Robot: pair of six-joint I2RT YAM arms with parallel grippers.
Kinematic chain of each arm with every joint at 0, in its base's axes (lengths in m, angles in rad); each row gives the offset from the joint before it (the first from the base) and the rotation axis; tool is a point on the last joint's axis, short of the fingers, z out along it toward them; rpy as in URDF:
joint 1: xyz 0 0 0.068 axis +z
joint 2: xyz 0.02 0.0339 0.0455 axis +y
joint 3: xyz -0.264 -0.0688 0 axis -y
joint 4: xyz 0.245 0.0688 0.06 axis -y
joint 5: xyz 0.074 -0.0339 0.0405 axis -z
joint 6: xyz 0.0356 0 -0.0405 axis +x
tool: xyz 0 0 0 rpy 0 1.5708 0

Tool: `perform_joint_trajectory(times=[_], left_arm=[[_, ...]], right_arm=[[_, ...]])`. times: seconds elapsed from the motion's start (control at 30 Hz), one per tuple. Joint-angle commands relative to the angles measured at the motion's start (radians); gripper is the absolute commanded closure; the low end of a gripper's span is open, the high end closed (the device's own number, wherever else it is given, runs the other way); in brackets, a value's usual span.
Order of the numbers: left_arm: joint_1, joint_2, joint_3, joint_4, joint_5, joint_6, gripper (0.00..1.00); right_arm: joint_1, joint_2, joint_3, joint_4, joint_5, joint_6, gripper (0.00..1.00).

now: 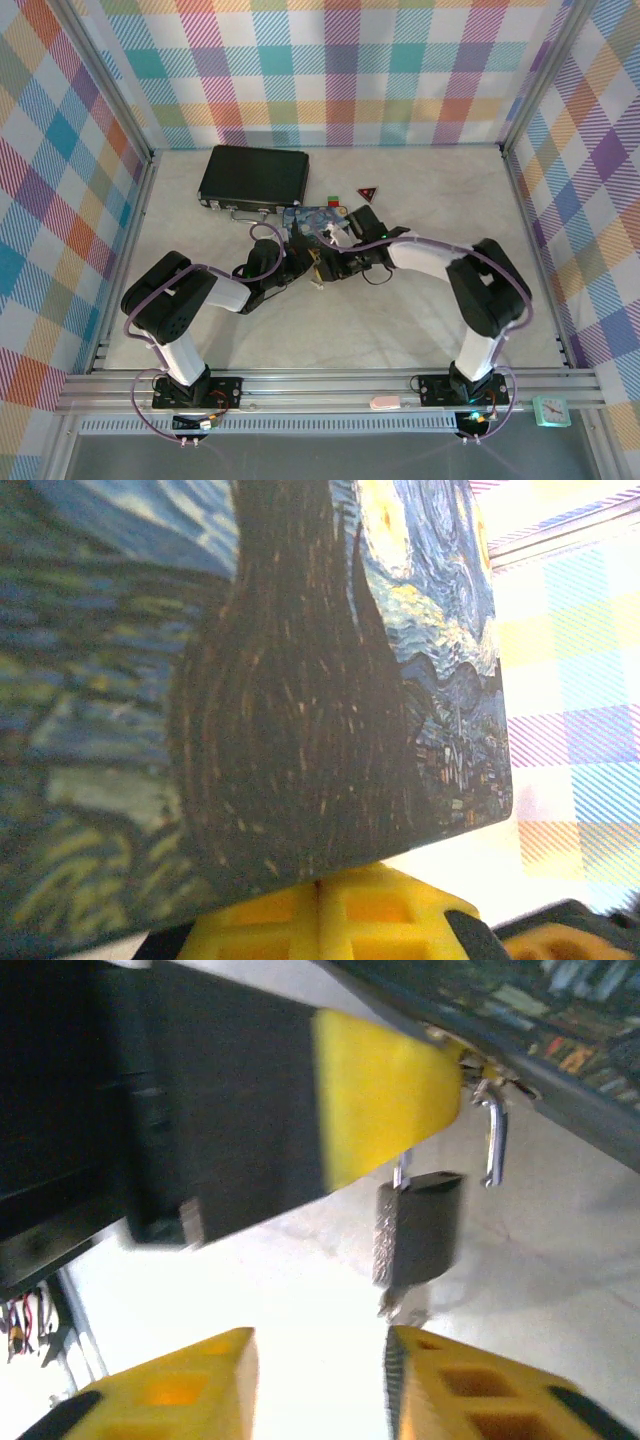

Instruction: Unlock a padlock with a key

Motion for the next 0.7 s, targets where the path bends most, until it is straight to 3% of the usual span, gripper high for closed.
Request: perform_joint_trajectory(times=[0.0, 0.13, 0.37, 0.53, 0.67], left_arm=[[-0.003, -0.005, -0.005, -0.011, -0.016, 0.024, 1.0], [-0.003, -0.011, -0.019, -0.01, -0.012, 0.024, 1.0], [-0.005, -0.017, -0.046, 0.007, -0.022, 0.022, 1.0], [-0.005, -0.01, -0.06, 0.034, -0.037, 0.007, 1.0], [-0.005, 0.011, -0.071, 0.074, -0.049, -0.017, 1.0]], right_arm=[[0.004, -0.114, -0.021, -0.043, 0.071, 0.022, 0.57], [-0.033, -0.155, 0.007, -0.046, 0.208, 0.112, 0.49], [-0.088, -0.048, 0.108, 0.036, 0.447, 0.266, 0.44], [-0.089, 0.018, 0.114, 0.144, 0.51, 0.346, 0.41], [-0.09, 0.086, 0.116, 0.219, 0.448, 0.415, 0.4]])
